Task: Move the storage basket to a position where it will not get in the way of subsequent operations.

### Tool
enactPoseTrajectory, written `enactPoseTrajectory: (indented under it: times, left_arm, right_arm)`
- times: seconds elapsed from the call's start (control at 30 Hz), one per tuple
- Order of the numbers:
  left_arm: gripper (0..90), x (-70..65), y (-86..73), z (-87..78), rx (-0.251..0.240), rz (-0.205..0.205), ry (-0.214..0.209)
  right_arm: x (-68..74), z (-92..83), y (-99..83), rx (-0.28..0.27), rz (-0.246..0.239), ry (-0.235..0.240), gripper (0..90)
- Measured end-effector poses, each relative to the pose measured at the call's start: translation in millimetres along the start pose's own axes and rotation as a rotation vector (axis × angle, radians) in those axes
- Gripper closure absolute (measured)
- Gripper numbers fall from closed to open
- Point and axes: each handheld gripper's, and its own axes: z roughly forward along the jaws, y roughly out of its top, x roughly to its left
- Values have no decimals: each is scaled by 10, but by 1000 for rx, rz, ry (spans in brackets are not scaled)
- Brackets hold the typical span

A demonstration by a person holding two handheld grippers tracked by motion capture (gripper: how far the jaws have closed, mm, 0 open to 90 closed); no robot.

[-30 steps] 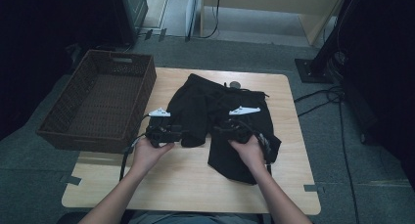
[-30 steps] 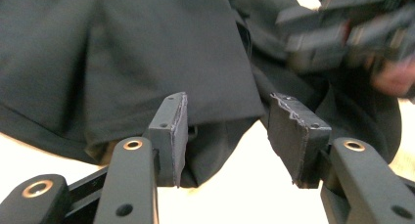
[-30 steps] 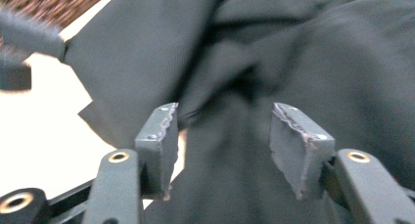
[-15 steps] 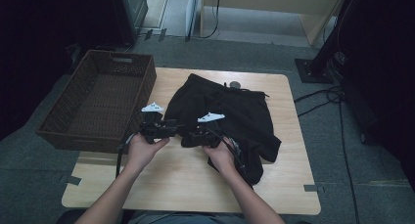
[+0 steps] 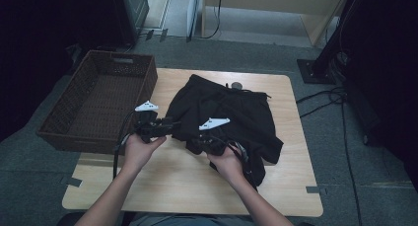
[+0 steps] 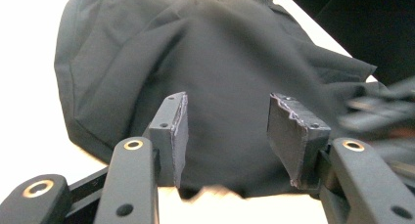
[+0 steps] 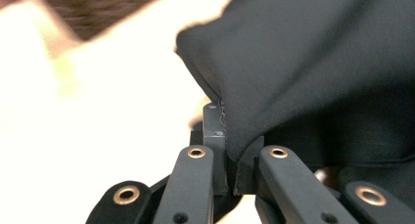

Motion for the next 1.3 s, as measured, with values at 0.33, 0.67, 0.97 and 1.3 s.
enactPoseTrajectory:
  times: [0.33, 0.67, 0.97, 1.3]
  left_arm:
    - [496, -9, 12, -40, -9, 0, 6]
    - [496, -9, -2, -42, -3, 6, 10]
    - [492, -17, -56, 29, 30, 11, 9]
    - [489, -8, -63, 6, 23, -3, 0]
  right_arm:
    - [517, -800, 212, -45, -143, 119, 873]
    - [-301, -618, 836, -92, -87, -3, 865]
    - [-1077, 109, 528, 18, 131, -101, 710]
    - [-933, -312, 491, -98, 123, -152, 471]
